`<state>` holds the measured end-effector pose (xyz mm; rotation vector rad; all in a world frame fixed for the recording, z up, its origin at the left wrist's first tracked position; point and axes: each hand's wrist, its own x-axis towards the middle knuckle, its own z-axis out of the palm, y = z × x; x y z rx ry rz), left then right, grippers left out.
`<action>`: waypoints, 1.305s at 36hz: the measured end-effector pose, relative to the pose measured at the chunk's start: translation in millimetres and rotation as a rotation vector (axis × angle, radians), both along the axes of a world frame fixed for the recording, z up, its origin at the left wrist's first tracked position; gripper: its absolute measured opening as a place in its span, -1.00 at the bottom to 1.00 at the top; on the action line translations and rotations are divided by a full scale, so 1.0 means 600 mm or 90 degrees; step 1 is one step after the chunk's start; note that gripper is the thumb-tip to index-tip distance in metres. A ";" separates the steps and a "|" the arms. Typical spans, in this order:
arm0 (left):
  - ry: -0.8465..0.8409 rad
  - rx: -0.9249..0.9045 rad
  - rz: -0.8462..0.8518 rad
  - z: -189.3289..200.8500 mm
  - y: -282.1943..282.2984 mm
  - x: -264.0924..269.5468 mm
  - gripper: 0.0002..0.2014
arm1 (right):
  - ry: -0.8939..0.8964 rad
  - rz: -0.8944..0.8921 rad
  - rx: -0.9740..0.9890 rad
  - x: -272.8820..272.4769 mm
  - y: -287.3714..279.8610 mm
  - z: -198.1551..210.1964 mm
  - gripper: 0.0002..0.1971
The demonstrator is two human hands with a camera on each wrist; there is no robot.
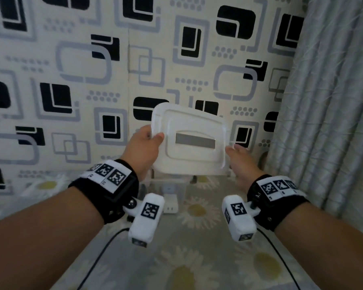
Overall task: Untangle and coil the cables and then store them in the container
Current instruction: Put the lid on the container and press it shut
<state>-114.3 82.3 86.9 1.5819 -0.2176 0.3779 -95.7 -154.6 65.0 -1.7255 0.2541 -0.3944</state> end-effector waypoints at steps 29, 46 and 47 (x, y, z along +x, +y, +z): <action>0.134 0.131 0.135 -0.042 0.223 0.063 -0.80 | -0.066 0.045 -0.262 0.062 0.115 -0.012 -0.61; 0.167 0.371 0.184 -0.080 0.220 0.080 -0.65 | 0.037 0.077 -0.359 0.071 0.120 -0.039 -0.57; 0.165 0.381 0.185 -0.081 0.219 0.080 -0.66 | 0.049 0.080 -0.345 0.070 0.119 -0.040 -0.57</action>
